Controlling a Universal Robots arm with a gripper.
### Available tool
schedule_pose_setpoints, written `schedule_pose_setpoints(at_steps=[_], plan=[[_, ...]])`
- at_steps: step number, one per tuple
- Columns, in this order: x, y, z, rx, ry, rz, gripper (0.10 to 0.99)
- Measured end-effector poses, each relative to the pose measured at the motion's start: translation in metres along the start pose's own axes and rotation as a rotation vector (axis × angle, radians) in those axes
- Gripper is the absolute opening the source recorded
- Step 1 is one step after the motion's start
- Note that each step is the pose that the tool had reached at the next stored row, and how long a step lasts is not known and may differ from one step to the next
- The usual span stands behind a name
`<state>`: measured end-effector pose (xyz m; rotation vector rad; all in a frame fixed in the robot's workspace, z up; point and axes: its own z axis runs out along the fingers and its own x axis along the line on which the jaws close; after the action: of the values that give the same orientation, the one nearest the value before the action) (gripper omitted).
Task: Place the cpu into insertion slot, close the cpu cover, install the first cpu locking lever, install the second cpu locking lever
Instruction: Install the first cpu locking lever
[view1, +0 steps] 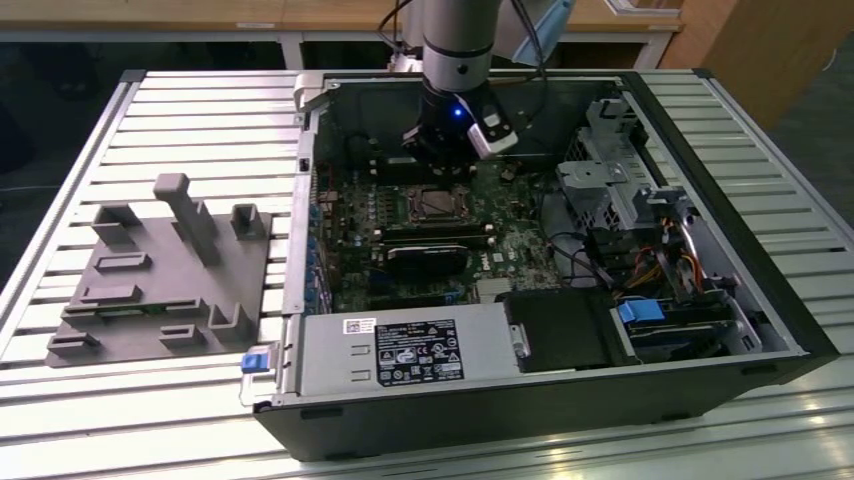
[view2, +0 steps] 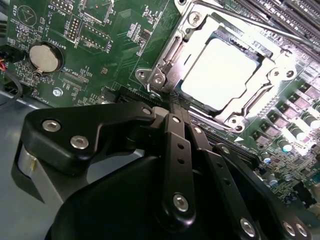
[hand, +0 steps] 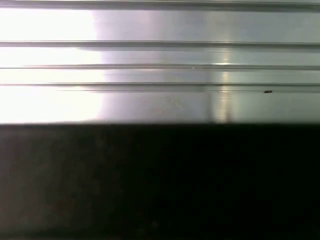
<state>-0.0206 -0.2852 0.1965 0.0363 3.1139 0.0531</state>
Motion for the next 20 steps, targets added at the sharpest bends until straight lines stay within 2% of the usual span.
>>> schedule_pose_setpoints(at_steps=[3,9,14,20], plan=[[0.0,0.0003,0.0007,-0.001,-0.0003,0.0,0.106],[-0.0003,0.0012,-0.0002,-0.015,-0.0012,0.0,0.106],[-0.0005,0.0013,-0.0146,-0.014,-0.0002,0.0,0.106],[-0.0008,-0.0006,-0.0148,-0.014,-0.0001,0.0,0.106]])
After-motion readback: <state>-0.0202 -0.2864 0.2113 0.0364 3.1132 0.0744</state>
